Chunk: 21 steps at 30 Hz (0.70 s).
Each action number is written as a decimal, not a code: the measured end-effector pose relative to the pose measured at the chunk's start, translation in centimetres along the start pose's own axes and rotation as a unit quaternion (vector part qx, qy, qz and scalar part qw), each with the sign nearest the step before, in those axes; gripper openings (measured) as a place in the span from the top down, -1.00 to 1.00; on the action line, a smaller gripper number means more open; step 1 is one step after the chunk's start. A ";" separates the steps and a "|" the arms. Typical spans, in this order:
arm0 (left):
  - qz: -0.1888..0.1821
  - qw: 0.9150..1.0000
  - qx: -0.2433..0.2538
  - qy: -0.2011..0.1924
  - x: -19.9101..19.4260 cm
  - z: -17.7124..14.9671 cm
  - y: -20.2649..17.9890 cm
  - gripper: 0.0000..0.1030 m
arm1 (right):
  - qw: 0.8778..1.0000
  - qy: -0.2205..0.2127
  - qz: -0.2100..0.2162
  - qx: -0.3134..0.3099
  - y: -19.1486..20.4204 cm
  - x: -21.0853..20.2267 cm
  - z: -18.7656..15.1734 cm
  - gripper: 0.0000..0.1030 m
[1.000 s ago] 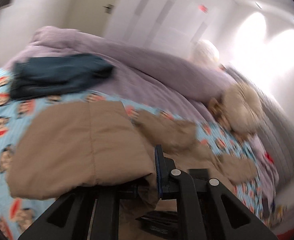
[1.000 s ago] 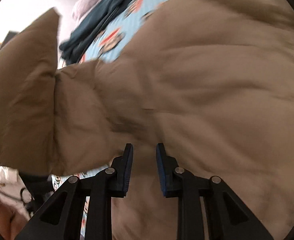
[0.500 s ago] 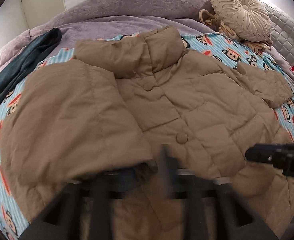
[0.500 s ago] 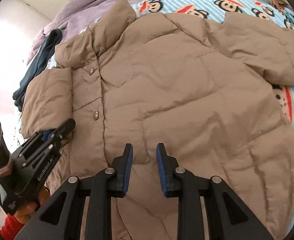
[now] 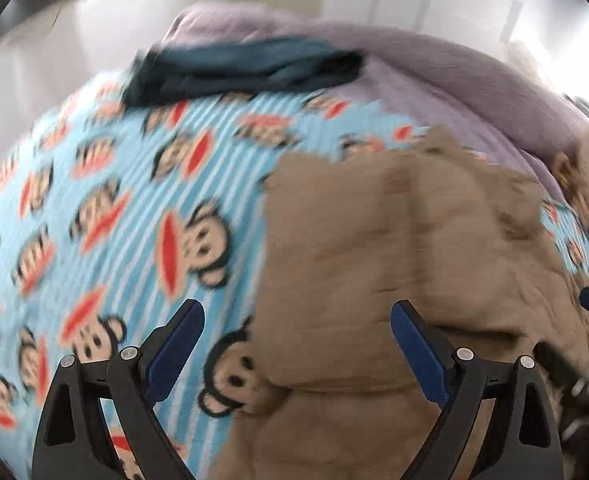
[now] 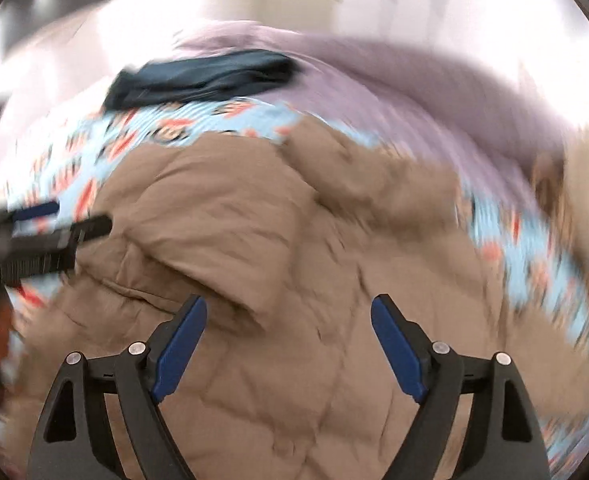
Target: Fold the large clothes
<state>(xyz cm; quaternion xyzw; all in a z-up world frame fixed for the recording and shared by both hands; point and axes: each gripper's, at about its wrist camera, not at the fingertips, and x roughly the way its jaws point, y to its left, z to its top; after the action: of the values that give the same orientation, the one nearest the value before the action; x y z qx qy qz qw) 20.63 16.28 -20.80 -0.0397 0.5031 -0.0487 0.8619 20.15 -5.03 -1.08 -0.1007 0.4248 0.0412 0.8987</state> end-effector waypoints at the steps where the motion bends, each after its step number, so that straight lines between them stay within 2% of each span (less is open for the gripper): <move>1: 0.006 1.000 -0.004 0.007 0.7 -0.1 0.3 -0.84 | 0.999 -0.001 -0.015 -0.034 1.1 0.8 0.8 -0.68; 2: 0.009 1.000 -0.006 0.017 1.5 -0.2 0.6 -0.84 | 0.997 -0.003 -0.031 -0.071 2.7 1.8 1.3 -0.68; 3: 0.009 1.000 -0.008 0.022 2.0 -0.4 0.7 -0.85 | 0.995 -0.005 -0.043 -0.095 5.2 2.5 0.4 -0.68; 5: 0.005 1.000 -0.010 0.025 2.3 -0.7 0.8 -0.85 | 0.990 -0.007 -0.069 -0.124 6.4 4.2 1.4 -0.68; 7: 0.002 1.000 0.000 0.030 2.7 -0.8 0.5 -0.85 | 0.990 -0.005 -0.089 -0.110 7.3 4.6 0.5 -0.68; 9: -0.002 0.999 0.008 0.036 3.2 -0.9 0.5 -0.85 | 0.995 0.001 -0.089 -0.047 4.9 5.1 0.8 -0.64; 11: -0.017 0.999 0.009 0.042 3.1 -0.5 0.7 -0.85 | 0.996 0.006 -0.084 0.031 2.0 4.8 -2.0 0.00; 12: -0.025 0.999 0.006 0.043 3.1 -1.1 0.9 -0.85 | 0.994 0.018 -0.074 0.080 0.3 4.9 -2.8 0.57; 13: -0.046 0.998 -0.005 0.041 2.7 -0.4 1.3 -0.85 | 0.990 0.031 -0.060 0.121 -1.0 5.2 -4.6 0.69; 14: -0.060 0.997 -0.016 0.039 2.5 -0.1 1.8 -0.85 | 0.981 0.048 -0.029 0.186 -3.3 5.5 -6.0 0.69; 15: -0.073 0.996 -0.029 0.037 2.6 0.2 2.4 -0.85 | 0.966 0.061 0.002 0.249 -5.4 5.9 -7.6 0.72; 18: -0.111 0.990 -0.069 0.046 3.3 1.8 4.0 -0.85 | 0.929 0.088 0.054 0.354 -8.1 6.5 -12.2 0.73; 19: -0.132 0.985 -0.085 0.067 4.3 2.5 4.3 -0.84 | 0.919 0.092 0.071 0.378 -8.8 6.8 -13.0 0.73; 21: -0.142 0.980 -0.102 0.098 6.1 3.3 4.3 -0.84 | 0.885 0.096 0.119 0.440 -10.2 7.7 -14.8 0.73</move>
<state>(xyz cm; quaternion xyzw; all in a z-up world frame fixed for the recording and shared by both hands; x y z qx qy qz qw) 26.63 19.88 -24.94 -0.1929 0.5766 -0.1227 0.7844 15.53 -18.27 -14.71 0.3526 0.4926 -0.0528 0.7939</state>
